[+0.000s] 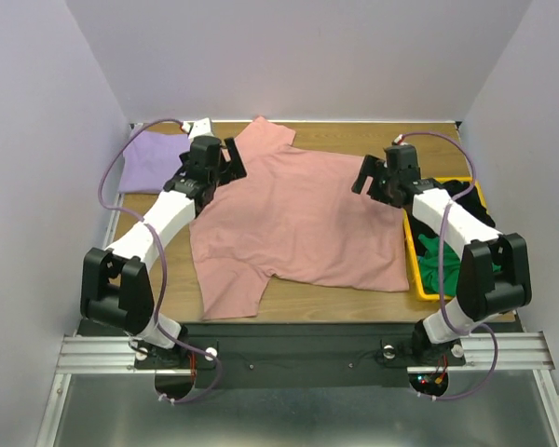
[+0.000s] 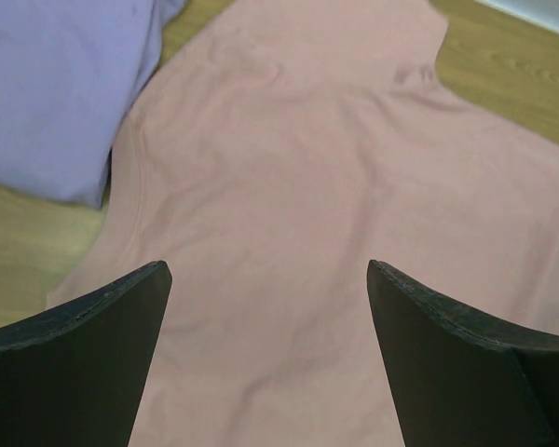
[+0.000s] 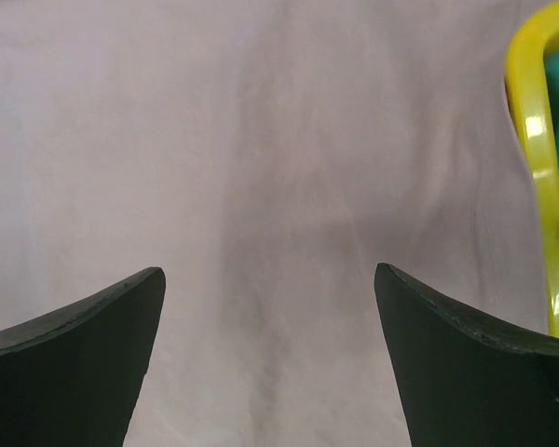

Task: Fold and stack the t-shirts
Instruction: Flatten the tshirt out

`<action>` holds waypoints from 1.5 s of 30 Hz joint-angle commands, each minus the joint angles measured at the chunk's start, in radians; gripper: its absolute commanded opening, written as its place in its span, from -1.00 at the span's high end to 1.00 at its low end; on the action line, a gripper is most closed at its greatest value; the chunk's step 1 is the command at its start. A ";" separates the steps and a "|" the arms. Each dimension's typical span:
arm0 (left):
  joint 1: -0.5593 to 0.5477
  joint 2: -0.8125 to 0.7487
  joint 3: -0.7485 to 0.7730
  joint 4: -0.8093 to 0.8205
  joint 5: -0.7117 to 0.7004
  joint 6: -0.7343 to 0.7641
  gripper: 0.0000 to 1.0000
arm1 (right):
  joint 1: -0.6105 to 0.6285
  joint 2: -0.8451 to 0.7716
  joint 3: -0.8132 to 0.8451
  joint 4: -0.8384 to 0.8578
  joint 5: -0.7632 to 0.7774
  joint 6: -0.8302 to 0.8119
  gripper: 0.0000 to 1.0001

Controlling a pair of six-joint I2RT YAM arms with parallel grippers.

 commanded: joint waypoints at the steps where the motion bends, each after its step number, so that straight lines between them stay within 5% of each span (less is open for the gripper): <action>1: 0.002 -0.150 -0.088 0.097 0.004 -0.036 -0.97 | 0.008 -0.036 -0.030 0.027 0.045 0.035 -1.00; 7: 0.002 -0.167 -0.217 0.160 0.010 -0.053 -0.97 | 0.008 -0.007 -0.085 0.026 0.109 0.078 -1.00; 27: 0.002 0.108 -0.198 0.153 0.003 -0.083 -0.97 | -0.150 0.137 0.022 0.026 0.273 -0.039 -1.00; 36: 0.002 0.166 -0.140 0.151 0.012 -0.077 -0.97 | -0.164 0.249 0.197 0.038 0.051 -0.117 -1.00; 45: 0.010 0.310 0.001 0.116 0.010 -0.059 -0.97 | -0.164 0.520 0.437 0.037 0.011 -0.128 -1.00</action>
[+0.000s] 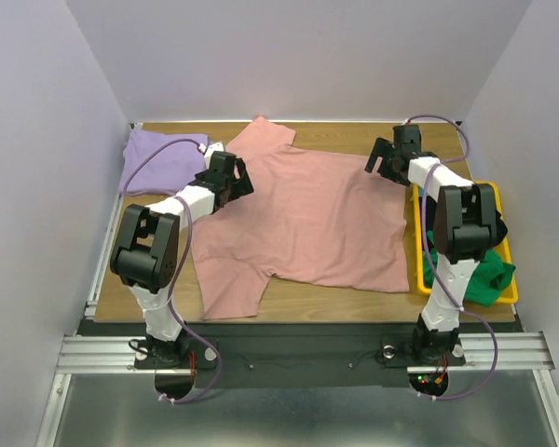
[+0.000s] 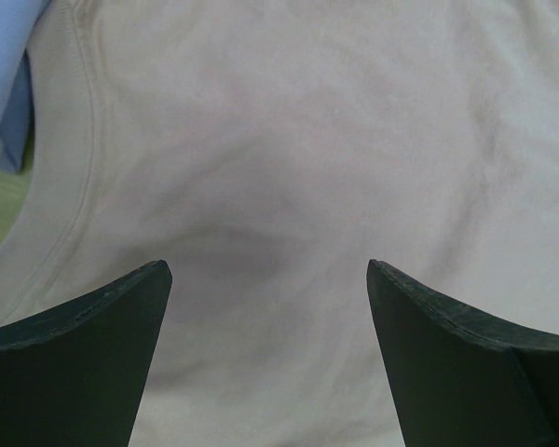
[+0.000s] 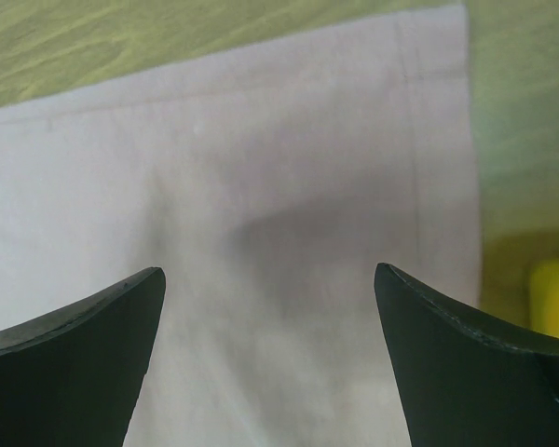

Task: Fold and stack the t-shirts
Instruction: Flatten the tshirt out

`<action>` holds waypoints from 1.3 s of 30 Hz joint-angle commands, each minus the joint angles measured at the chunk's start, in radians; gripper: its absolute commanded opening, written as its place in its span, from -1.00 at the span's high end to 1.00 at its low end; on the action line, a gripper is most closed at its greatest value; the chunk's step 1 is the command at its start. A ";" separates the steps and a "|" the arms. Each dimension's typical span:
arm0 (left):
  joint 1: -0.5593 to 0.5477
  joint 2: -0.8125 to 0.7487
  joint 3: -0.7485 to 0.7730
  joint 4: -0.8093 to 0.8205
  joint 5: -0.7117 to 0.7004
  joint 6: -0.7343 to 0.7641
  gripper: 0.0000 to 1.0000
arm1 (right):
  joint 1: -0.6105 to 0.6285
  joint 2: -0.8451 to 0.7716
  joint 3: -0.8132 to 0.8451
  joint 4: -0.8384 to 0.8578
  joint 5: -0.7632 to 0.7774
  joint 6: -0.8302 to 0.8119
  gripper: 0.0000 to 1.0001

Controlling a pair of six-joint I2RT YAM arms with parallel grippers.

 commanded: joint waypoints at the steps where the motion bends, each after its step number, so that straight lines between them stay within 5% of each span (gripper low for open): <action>1: 0.009 0.038 0.082 -0.008 -0.009 0.020 -0.97 | 0.000 0.107 0.122 0.020 -0.007 -0.017 -1.00; 15: 0.034 0.264 0.308 -0.089 0.021 0.029 -0.97 | 0.001 0.382 0.381 0.015 0.039 -0.033 -1.00; 21: 0.038 0.275 0.395 -0.179 -0.014 0.028 -0.97 | 0.001 0.353 0.419 0.003 0.020 -0.033 -1.00; 25: 0.023 0.100 0.324 -0.189 -0.023 0.017 -0.97 | 0.001 0.188 0.334 -0.006 0.051 -0.051 -1.00; 26: 0.003 -0.075 0.194 -0.195 -0.023 -0.033 -0.97 | 0.001 -0.007 0.185 -0.008 0.015 -0.031 -1.00; 32: -0.061 -0.395 -0.136 -0.233 -0.006 -0.172 -0.97 | 0.035 -0.370 -0.187 -0.006 0.005 0.038 -1.00; 39: -0.412 -0.742 -0.448 -0.414 -0.021 -0.490 -0.97 | 0.107 -0.734 -0.532 -0.006 -0.027 0.160 -1.00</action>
